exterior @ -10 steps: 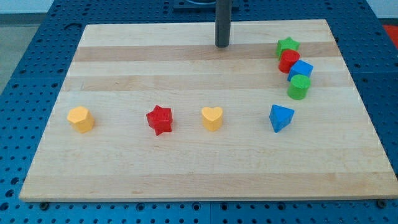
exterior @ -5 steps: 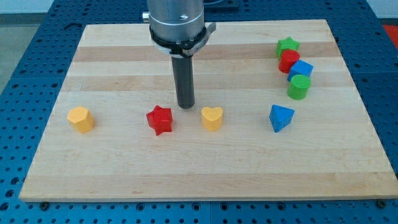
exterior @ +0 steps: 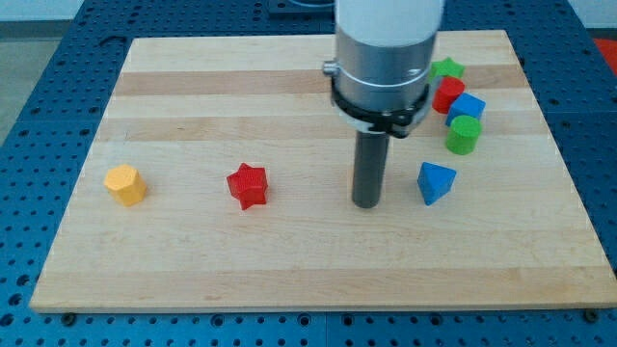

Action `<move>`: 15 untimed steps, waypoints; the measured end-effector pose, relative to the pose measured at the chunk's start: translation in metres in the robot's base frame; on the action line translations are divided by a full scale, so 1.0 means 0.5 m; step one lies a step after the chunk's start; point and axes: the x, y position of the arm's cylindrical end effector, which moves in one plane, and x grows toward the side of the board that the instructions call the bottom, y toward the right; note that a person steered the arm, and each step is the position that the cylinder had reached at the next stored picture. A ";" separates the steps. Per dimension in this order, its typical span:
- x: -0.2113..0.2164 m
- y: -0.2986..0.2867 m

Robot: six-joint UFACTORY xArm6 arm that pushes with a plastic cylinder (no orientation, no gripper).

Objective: Slide yellow heart to the blue triangle

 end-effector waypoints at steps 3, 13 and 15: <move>0.034 -0.093; -0.057 -0.033; -0.073 -0.097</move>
